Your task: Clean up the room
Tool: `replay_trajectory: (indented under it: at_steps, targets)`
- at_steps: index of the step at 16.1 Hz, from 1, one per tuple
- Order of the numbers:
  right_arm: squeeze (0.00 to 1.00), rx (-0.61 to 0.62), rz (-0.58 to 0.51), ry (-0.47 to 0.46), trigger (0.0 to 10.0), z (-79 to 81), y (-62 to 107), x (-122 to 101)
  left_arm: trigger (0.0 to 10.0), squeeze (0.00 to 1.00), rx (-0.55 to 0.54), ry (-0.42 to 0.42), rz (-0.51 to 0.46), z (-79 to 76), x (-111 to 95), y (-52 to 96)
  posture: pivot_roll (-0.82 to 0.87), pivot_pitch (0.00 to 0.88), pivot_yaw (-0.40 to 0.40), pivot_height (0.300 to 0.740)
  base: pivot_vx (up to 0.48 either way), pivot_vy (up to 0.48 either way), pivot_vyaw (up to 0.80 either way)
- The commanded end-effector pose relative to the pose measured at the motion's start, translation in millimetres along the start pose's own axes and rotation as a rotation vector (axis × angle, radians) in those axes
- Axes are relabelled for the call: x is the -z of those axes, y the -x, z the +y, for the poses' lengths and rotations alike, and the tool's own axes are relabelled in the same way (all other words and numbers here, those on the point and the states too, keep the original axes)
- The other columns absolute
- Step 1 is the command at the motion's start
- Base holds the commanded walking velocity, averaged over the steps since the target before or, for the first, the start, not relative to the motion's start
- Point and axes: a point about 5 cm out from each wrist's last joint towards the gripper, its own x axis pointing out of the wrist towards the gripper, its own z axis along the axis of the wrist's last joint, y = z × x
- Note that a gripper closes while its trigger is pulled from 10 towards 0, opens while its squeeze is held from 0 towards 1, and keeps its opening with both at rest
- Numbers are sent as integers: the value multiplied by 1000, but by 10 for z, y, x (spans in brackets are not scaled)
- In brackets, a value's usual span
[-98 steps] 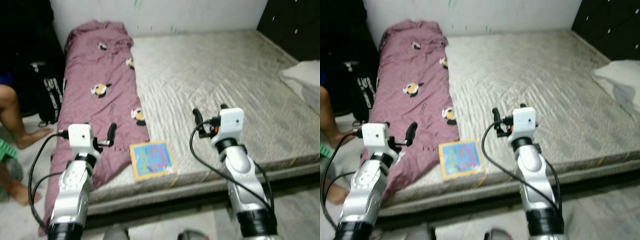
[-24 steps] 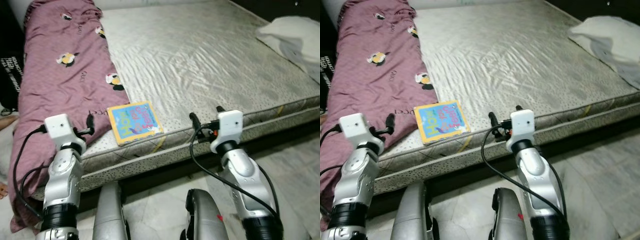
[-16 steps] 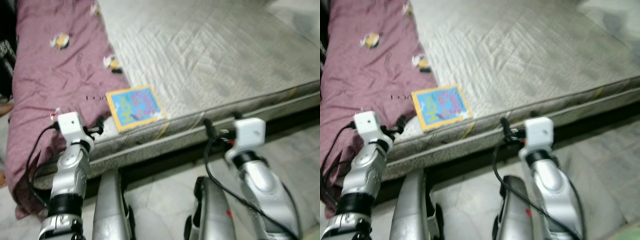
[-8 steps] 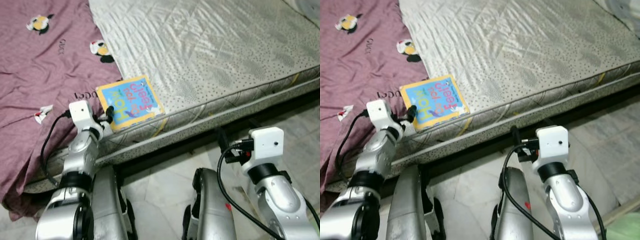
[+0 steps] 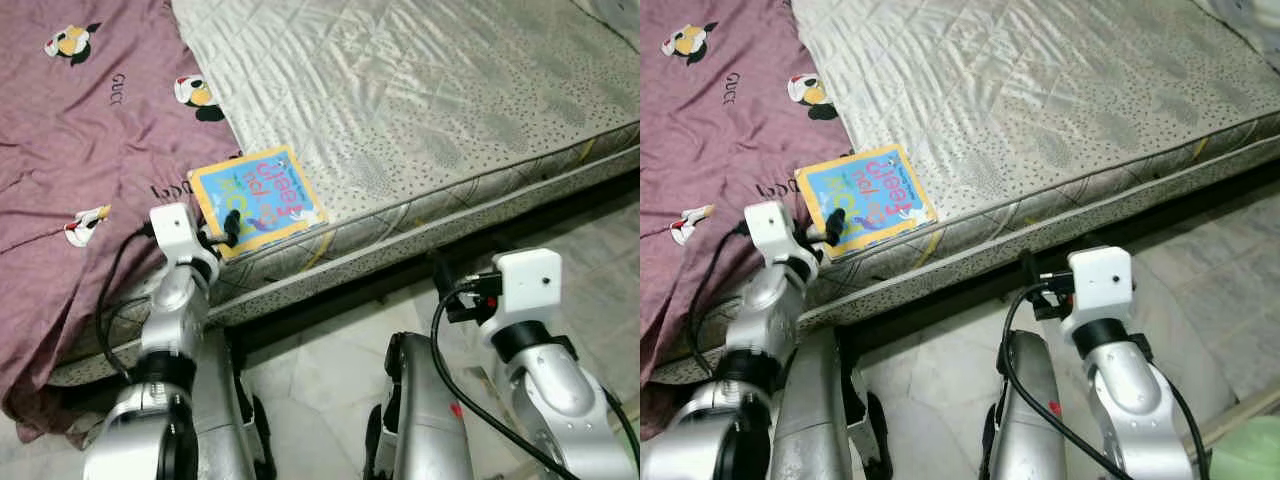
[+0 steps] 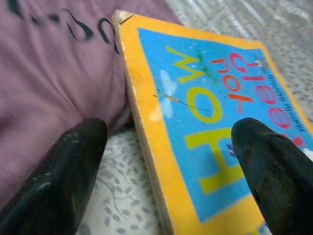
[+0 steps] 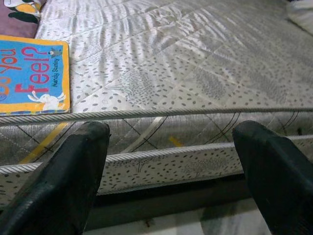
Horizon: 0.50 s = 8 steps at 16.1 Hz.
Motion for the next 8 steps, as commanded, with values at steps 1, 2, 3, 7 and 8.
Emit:
replay_trajectory:
  at_steps: [1, 2, 3, 7, 8]
  targets:
    - [0, 3, 21, -3, 10000, 6, 11, 63, 10000, 0, 6, 5, -47, 7, -48, 80, -196, 218, 7, 522, 0, 0, 0]
    - [0, 3, 19, -3, 10000, 9, 3, 65, 10000, 0, 4, 7, -55, 10, -52, 102, -196, 218, 7, 522, 0, 0, 0]
    - [0, 2, 15, -6, 10000, 15, -35, 74, 10000, 0, -27, 8, -54, 43, -22, 214, -183, 210, 11, 522, 0, 0, 0]
    - [0, 1, 4, -10, 10000, 28, -86, 76, 10000, 0, -64, 86, 38, 132, 106, 226, -181, 204, 11, 522, 0, 0, 0]
    - [0, 2, 1, -10, 10000, 28, -92, 73, 10000, 0, -69, 79, 42, 157, 97, 216, -187, 202, 12, 522, 0, 0, 0]
